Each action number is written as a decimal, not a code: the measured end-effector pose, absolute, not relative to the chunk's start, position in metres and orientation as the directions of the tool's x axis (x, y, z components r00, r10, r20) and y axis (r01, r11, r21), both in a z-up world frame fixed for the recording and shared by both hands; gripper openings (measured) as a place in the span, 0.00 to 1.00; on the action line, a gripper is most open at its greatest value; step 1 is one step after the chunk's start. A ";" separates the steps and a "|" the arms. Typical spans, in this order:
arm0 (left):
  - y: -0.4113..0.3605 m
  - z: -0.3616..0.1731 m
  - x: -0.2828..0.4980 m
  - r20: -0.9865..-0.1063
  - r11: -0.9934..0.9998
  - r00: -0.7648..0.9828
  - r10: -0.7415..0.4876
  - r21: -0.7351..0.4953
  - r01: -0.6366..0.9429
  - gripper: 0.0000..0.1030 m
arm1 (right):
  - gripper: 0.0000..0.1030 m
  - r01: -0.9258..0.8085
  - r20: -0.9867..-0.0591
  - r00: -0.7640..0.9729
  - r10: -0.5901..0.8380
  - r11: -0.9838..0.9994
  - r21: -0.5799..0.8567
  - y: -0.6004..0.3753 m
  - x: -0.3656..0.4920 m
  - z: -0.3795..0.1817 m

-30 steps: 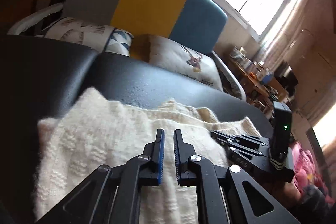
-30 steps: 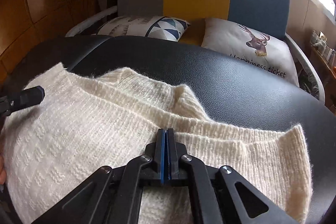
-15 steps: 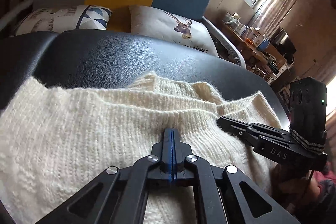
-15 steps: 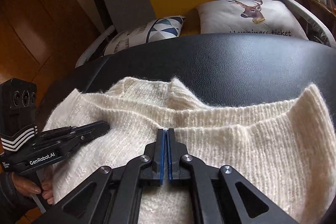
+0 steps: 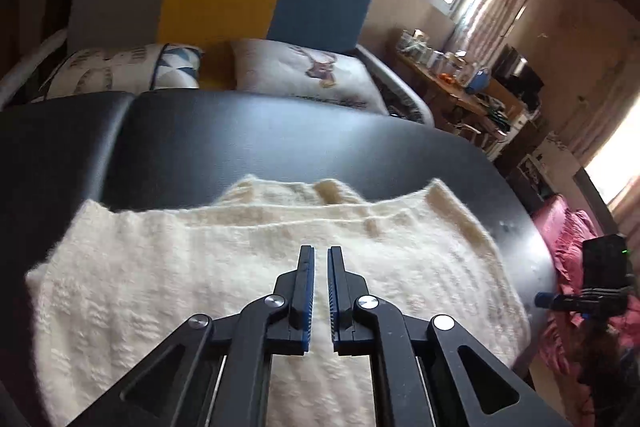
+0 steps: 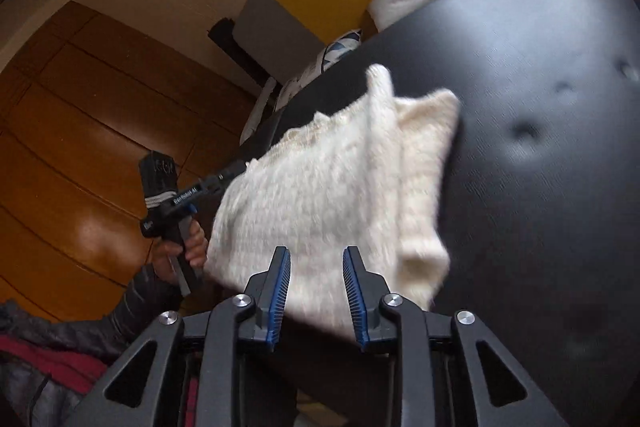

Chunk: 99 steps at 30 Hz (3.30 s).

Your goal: Fold clothes

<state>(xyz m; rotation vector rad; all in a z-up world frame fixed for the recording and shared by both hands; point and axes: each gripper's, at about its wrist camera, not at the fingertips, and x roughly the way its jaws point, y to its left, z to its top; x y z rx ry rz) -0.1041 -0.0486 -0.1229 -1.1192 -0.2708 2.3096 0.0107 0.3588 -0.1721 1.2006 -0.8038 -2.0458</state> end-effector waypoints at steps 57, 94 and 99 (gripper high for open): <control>0.028 -0.168 -0.022 -0.689 -0.786 -0.395 0.607 -0.448 -0.426 0.53 | 0.16 0.306 -0.785 -0.399 -0.475 -0.875 0.374 0.320 0.060 -0.203; -0.224 -0.188 0.046 -0.525 -0.640 -0.470 0.710 -0.759 -0.119 0.50 | 0.32 0.273 -0.717 -0.436 -0.544 -0.839 0.471 0.206 -0.030 -0.204; -0.217 -0.177 0.053 -0.494 -0.620 -0.457 0.740 -0.765 -0.176 0.06 | 0.32 0.277 -0.710 -0.437 -0.553 -0.833 0.478 0.207 -0.032 -0.205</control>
